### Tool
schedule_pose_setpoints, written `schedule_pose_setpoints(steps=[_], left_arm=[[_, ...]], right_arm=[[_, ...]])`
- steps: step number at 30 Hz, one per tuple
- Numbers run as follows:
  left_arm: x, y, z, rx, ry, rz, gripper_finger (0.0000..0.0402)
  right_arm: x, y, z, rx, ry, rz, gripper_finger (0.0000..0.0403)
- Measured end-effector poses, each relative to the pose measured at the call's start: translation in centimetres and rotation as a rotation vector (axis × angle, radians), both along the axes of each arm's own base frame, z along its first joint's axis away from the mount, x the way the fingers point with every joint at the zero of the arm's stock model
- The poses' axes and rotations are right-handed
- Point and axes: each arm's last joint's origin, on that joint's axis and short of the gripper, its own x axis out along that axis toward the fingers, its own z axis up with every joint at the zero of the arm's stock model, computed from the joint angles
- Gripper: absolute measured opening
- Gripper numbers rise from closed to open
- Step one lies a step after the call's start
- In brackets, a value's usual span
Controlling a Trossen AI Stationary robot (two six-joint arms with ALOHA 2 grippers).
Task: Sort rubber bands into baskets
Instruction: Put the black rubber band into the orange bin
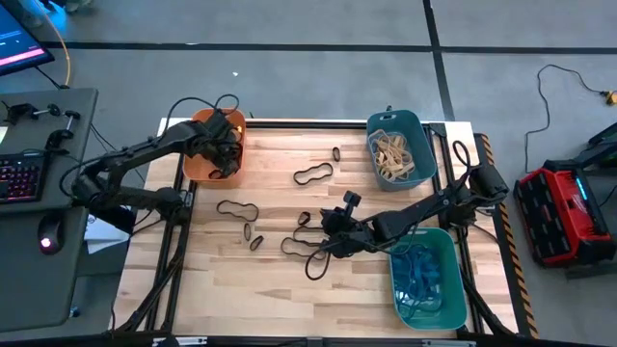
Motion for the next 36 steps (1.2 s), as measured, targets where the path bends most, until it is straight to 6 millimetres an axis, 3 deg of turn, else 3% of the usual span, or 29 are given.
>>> schedule_pose_setpoints(steps=[10,15,20,28,36], left_arm=[[0.0,-2.2,3.4,0.17,-0.168,-0.077,0.016],[0.0,-3.3,5.0,0.25,-0.272,-0.119,0.0161],[0.4,-5.2,5.8,0.183,-0.408,-0.255,0.0161],[2.8,-8.9,5.9,0.067,-0.505,-0.5,0.0161],[6.9,-12.2,4.7,-0.058,-0.577,-0.569,0.0161]], right_arm=[[0.2,-0.2,0.1,-0.019,0.014,0.024,0.0021],[0.7,-1.4,0.2,-0.004,-0.004,-0.005,0.0059],[1.4,-2.8,0.2,0.103,-0.005,0.039,0.0107],[1.7,-3.6,0.0,0.214,0.011,0.092,0.0158],[1.0,-1.8,-0.3,0.218,0.055,0.125,0.0163]])
